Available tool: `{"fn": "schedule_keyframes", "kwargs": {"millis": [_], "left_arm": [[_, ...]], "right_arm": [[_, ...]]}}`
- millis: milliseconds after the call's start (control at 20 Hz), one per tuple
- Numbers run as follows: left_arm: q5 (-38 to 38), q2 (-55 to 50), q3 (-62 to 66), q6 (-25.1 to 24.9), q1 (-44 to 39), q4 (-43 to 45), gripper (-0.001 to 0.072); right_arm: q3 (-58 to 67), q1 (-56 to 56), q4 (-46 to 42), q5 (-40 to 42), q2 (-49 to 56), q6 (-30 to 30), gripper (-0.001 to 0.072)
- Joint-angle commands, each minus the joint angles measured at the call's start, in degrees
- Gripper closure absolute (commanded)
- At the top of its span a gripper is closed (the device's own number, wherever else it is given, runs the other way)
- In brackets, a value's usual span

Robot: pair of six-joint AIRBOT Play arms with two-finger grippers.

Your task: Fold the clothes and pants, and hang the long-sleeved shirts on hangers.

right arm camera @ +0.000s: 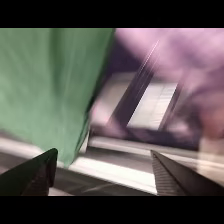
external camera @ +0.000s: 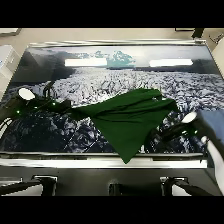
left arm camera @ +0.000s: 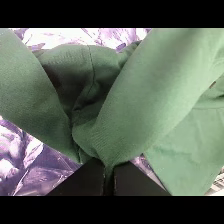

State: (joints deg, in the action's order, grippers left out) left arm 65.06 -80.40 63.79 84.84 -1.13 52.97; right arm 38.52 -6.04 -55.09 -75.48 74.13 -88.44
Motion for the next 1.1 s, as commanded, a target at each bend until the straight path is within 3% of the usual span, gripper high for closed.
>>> {"fn": "schedule_keyframes", "kwargs": {"millis": [0,350,400,500,750,950,1050], "left_arm": [[0.04,0.00,-0.02,-0.02,-0.02,0.00,0.0681],[0.07,0.00,0.00,-0.04,-0.02,-0.02,0.0682],[0.07,0.00,0.00,-0.37,-0.02,-0.04,0.0682],[0.09,0.13,0.02,-2.01,-0.02,-0.04,0.0682],[-0.11,3.06,7.41,-5.42,1.09,-0.04,0.0684],[-5.53,9.57,25.24,-5.33,4.92,-0.07,0.0684],[-10.88,13.84,35.17,-3.32,6.56,-0.07,0.0683]], "right_arm": [[-9.27,12.11,11.72,5.51,-2.69,2.45,0.0026],[-9.25,32.22,21.11,17.55,-1.11,-3.04,0.0034],[-9.25,33.86,21.86,18.84,-0.85,-3.04,0.0140],[-9.07,34.36,21.84,20.11,-0.92,-3.65,0.0651],[0.83,25.18,8.85,14.19,-5.97,-4.46,0.0680],[25.35,8.79,-13.42,6.25,-16.04,-5.55,0.0679],[40.96,1.95,-21.18,6.78,-20.87,-4.70,0.0679]]}}
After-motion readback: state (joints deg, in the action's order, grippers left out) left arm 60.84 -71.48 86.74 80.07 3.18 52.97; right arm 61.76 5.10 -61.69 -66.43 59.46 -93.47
